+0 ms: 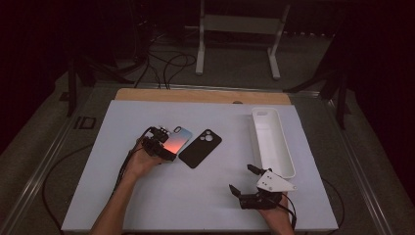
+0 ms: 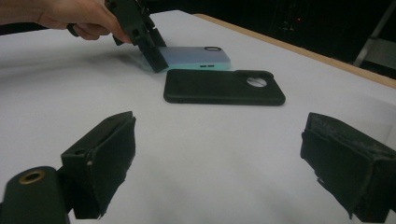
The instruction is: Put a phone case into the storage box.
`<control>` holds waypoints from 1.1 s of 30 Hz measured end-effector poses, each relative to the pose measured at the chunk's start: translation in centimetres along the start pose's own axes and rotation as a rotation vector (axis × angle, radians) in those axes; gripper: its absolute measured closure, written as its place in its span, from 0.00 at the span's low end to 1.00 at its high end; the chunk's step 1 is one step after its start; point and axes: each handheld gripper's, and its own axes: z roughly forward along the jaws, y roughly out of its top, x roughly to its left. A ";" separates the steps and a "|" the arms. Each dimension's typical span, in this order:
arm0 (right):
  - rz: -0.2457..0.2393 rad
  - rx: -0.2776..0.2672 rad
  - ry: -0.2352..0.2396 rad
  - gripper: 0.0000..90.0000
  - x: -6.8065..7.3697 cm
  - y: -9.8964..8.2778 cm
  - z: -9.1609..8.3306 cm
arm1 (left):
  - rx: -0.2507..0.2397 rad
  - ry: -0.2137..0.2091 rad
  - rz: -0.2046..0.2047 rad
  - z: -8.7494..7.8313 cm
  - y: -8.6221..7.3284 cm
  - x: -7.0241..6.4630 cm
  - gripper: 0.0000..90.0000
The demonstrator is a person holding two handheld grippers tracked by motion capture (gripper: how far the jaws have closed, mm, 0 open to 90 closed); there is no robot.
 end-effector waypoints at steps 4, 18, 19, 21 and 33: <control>0.004 0.001 -0.001 0.11 0.0 0.0 0.0 | -0.029 -0.004 -0.017 -0.4 -0.1 0.1 0.19; 0.015 -0.007 0.003 0.11 -0.2 0.1 0.0 | -0.215 0.021 -0.027 -3.8 -1.0 -1.0 0.19; 0.019 -0.009 0.004 0.11 -0.3 0.2 0.1 | -0.233 0.019 -0.026 -4.1 -1.2 -1.1 0.19; 0.020 -0.010 0.005 0.11 -0.3 0.2 0.2 | -0.267 0.014 -0.024 -4.6 -1.6 -1.4 0.19; 0.066 -0.044 0.010 0.11 -1.2 1.7 -0.5 | -0.468 0.019 0.017 -7.1 -3.9 -3.7 0.19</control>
